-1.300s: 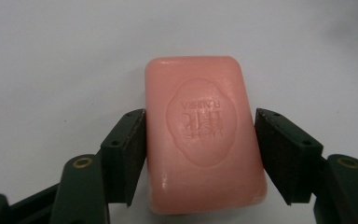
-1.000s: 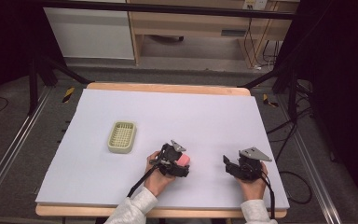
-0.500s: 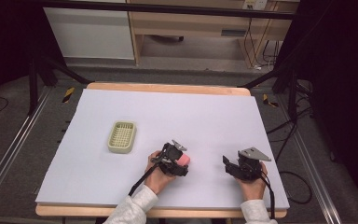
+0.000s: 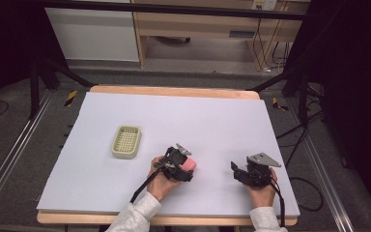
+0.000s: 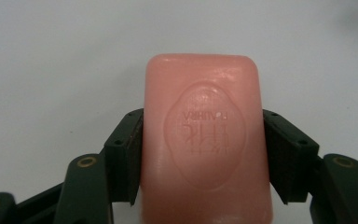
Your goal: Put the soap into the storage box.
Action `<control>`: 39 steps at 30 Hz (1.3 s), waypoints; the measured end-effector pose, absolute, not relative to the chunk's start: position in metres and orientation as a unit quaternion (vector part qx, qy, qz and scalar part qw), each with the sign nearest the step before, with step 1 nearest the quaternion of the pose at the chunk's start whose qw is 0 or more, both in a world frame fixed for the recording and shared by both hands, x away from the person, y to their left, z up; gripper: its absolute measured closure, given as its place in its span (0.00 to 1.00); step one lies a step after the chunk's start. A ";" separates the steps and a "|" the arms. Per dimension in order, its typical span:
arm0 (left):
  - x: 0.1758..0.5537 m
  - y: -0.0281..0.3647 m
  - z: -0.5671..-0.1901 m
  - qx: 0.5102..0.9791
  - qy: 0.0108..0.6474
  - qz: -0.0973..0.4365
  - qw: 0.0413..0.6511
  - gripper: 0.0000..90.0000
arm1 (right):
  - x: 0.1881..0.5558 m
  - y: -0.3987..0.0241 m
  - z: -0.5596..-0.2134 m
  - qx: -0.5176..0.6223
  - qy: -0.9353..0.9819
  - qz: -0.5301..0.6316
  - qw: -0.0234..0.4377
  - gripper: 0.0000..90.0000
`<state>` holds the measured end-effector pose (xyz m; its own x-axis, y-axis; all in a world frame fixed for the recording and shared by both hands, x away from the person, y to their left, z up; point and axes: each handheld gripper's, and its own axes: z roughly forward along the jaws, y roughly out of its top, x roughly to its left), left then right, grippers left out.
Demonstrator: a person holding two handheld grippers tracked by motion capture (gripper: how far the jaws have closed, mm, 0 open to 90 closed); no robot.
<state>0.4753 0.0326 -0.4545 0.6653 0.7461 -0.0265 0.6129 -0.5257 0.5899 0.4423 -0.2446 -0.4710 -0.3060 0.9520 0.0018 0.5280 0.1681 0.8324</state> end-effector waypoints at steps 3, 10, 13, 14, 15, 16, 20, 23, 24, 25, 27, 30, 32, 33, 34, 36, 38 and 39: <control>0.474 0.037 -0.450 0.865 0.392 0.118 0.291 0.41 | 0.442 -0.245 -0.471 0.520 0.712 0.382 0.278 0.37; 0.470 0.051 -0.439 0.861 0.393 0.124 0.300 0.41 | 0.442 -0.245 -0.471 0.521 0.711 0.381 0.279 0.37; 0.470 0.057 -0.436 0.857 0.396 0.128 0.303 0.41 | 0.442 -0.245 -0.471 0.521 0.711 0.381 0.280 0.37; 0.470 0.059 -0.435 0.854 0.399 0.129 0.308 0.41 | 0.442 -0.245 -0.471 0.522 0.710 0.381 0.279 0.37; 0.470 0.063 -0.433 0.854 0.399 0.131 0.308 0.41 | 0.442 -0.245 -0.471 0.521 0.710 0.381 0.280 0.37; 0.470 0.065 -0.432 0.851 0.402 0.134 0.310 0.41 | 0.442 -0.246 -0.471 0.522 0.710 0.381 0.280 0.37; 0.472 0.078 -0.427 0.846 0.409 0.136 0.314 0.41 | 0.442 -0.246 -0.471 0.522 0.711 0.379 0.281 0.36; 0.473 0.087 -0.423 0.838 0.418 0.140 0.321 0.41 | 0.442 -0.246 -0.471 0.522 0.710 0.379 0.282 0.36; 0.474 0.090 -0.421 0.837 0.420 0.141 0.321 0.41 | 0.442 -0.246 -0.471 0.522 0.710 0.379 0.282 0.36; 0.474 0.093 -0.420 0.835 0.422 0.144 0.323 0.41 | 0.442 -0.246 -0.471 0.522 0.710 0.379 0.282 0.36; 0.475 0.099 -0.417 0.832 0.425 0.147 0.325 0.41 | 0.442 -0.246 -0.471 0.522 0.710 0.379 0.282 0.36; 0.477 0.106 -0.414 0.827 0.431 0.153 0.327 0.41 | 0.442 -0.245 -0.471 0.522 0.710 0.379 0.282 0.36; 0.478 0.111 -0.413 0.826 0.435 0.156 0.324 0.41 | 0.442 -0.246 -0.471 0.522 0.710 0.379 0.282 0.36; 0.479 0.114 -0.412 0.824 0.437 0.158 0.323 0.41 | 0.442 -0.246 -0.471 0.522 0.710 0.379 0.282 0.36; 0.480 0.116 -0.412 0.822 0.440 0.160 0.324 0.41 | 0.442 -0.246 -0.471 0.522 0.710 0.379 0.282 0.36; 0.482 0.121 -0.410 0.819 0.444 0.164 0.324 0.41 | 0.442 -0.246 -0.471 0.523 0.710 0.379 0.282 0.36; 0.484 0.126 -0.408 0.816 0.447 0.166 0.326 0.41 | 0.442 -0.245 -0.471 0.523 0.710 0.378 0.282 0.36; 0.485 0.129 -0.407 0.814 0.450 0.168 0.326 0.41 | 0.442 -0.245 -0.472 0.523 0.710 0.378 0.283 0.36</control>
